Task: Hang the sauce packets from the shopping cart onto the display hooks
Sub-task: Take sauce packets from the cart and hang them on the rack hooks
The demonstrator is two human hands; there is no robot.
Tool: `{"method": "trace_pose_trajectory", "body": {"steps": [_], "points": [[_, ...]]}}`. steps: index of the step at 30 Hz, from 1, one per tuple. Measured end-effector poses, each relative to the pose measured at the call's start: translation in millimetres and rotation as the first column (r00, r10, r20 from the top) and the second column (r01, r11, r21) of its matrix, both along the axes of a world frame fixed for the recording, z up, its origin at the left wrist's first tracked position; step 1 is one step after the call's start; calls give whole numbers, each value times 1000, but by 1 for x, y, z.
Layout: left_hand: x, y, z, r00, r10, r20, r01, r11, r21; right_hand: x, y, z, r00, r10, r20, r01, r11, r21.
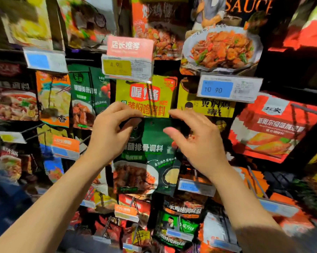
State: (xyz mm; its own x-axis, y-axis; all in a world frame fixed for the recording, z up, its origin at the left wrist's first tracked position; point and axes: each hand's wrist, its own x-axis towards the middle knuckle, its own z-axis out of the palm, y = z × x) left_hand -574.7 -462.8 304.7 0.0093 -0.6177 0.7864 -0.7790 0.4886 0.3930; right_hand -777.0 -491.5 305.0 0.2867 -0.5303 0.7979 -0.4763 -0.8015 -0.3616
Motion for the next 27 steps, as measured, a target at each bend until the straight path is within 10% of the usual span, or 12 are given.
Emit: {"method": "trace_pose_trajectory", "body": {"steps": [12,20,27], "points": [[153,18,7,993,-93,-75,91,995,-32,144,14,16,994,-22,109,14,998,69],[244,26,-23,879,-49,-475,129,982,139,231,25,14,983,5,183,-38,983,180],[262,13,-16,840,-80,-537,141,987,73,249,18,18,980,-65,191,14,966,257]]}}
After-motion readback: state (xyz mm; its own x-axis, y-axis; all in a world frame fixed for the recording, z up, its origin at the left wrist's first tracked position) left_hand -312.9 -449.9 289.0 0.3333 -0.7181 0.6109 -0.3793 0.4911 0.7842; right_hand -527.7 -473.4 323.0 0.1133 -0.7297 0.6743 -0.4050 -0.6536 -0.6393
